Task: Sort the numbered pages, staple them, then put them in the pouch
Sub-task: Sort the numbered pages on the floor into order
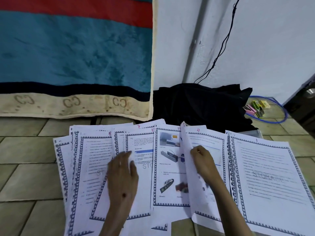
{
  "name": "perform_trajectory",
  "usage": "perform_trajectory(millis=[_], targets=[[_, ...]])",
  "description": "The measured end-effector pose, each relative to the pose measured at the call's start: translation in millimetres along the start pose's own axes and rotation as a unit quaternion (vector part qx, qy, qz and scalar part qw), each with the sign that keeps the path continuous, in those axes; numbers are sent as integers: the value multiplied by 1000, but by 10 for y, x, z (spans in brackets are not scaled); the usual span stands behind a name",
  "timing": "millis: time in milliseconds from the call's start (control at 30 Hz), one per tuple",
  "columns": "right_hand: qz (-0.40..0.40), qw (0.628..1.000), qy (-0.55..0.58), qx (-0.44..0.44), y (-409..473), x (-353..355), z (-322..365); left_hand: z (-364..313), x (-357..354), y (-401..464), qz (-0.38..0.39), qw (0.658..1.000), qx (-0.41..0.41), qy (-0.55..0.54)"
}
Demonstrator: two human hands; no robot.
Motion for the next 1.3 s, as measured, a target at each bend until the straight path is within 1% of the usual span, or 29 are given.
perform_trajectory(millis=[33, 100, 167, 267, 300, 367, 433, 500, 533, 567, 600, 633, 667, 700, 733, 767, 833, 933, 1000, 1033, 1100, 1167, 1200, 1267, 1300], targets=[[9, 999, 34, -21, 0, 44, -55, -84, -77, -31, 38, 996, 31, -76], [24, 994, 94, -56, -5, 97, -154, -167, -249, -94, 111, 973, 120, -161], [29, 990, 119, -71, -27, 145, -220, -228, -345, -136, 139, 957, 170, -188], [25, 987, 138, -77, -20, 139, -284, -321, -408, -181, 158, 941, 210, -215], [32, 988, 139, -66, -19, 127, -269, -334, -430, -181, 158, 934, 221, -234], [47, 993, 105, -12, -26, 87, -162, -358, -474, -159, 167, 917, 233, -278], [67, 995, 72, 32, -56, -15, 15, -419, -532, -145, 196, 899, 228, -320], [90, 995, 28, 46, -103, -139, 159, -500, -582, -157, 227, 881, 225, -348], [99, 994, 2, 53, -112, -199, 202, -534, -599, -162, 240, 867, 233, -369], [100, 993, -20, 63, -124, -240, 244, -559, -595, -177, 254, 850, 243, -391], [94, 992, -33, 77, -120, -269, 269, -553, -571, -199, 265, 842, 251, -397], [86, 991, -41, 94, -132, -273, 303, -505, -526, -205, 262, 852, 247, -380], [81, 991, -45, 100, -121, -273, 294, -401, -457, -181, 232, 886, 228, -330], [78, 991, -40, 99, -129, -267, 294, -276, -353, -139, 181, 934, 196, -239], [80, 991, -35, 98, -142, -264, 284, -168, -235, -104, 130, 968, 164, -141], [76, 992, -27, 94, -144, -265, 275, -90, -134, -87, 97, 982, 149, -66], [61, 993, -27, 96, -144, -272, 251, 22, -31, -59, 79, 982, 169, 12], [51, 982, -98, 151, -174, -294, 283, 108, 12, -36, 84, 979, 181, 50], [69, 976, -125, 166, -179, -341, 296, 158, 45, -9, 75, 978, 173, 92], [81, 977, -123, 157, -176, -369, 292, 160, 57, 5, 81, 976, 173, 107], [105, 980, -105, 132, -197, -418, 308, 182, 18, 43, 103, 972, 189, 96], [122, 981, -87, 122, -252, -449, 366, 168, -47, 75, 132, 968, 212, 40], [130, 983, -73, 110, -272, -453, 388, 113, -58, 77, 140, 968, 206, -5], [147, 983, -57, 93, -296, -479, 410, -55, -58, 53, 140, 966, 170, -138], [156, 982, -45, 93, -313, -492, 431, -150, -65, 17, 145, 953, 161, -212]])
Point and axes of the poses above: each hand's wrist, its own y-axis towards the middle knuckle, its own x-axis out of the back of the hand, z = x × y, the point moved 5 cm from there along y, towards the middle knuckle, and after that the axes turned 12 degrees about -y, right-handed, at the moved point
